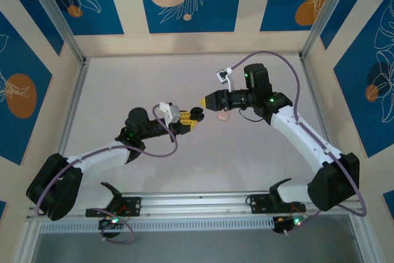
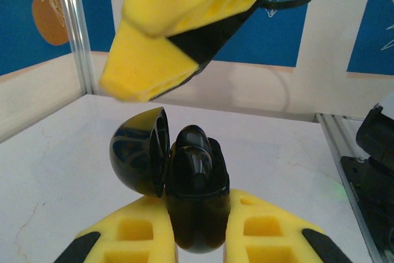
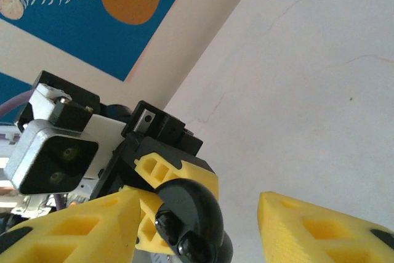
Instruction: Insert wireless bluetooth earbuds into charging case
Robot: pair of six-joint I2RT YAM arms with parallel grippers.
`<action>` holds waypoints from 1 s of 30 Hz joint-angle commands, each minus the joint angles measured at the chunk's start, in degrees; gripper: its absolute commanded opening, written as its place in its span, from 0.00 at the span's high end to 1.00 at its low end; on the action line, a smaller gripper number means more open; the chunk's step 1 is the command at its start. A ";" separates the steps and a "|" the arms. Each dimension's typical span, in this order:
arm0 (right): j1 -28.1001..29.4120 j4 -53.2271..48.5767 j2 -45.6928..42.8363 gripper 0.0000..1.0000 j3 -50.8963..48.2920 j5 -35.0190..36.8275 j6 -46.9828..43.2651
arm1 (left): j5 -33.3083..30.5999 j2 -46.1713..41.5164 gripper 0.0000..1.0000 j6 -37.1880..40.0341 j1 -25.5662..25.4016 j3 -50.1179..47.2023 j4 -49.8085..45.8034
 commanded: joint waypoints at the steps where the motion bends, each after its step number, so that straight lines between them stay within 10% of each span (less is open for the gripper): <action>1: 0.31 0.76 1.61 0.47 1.96 -6.97 -0.40 | 3.10 -0.10 0.85 -1.18 -0.66 1.94 1.18; 22: 3.05 1.56 -4.50 0.58 -2.22 -9.14 1.28 | -0.89 -0.40 0.84 -0.28 -0.60 2.52 -1.54; 30: -3.73 -6.45 -7.44 0.57 -5.56 8.11 7.23 | -5.65 2.58 0.85 -8.60 -0.63 6.87 -10.71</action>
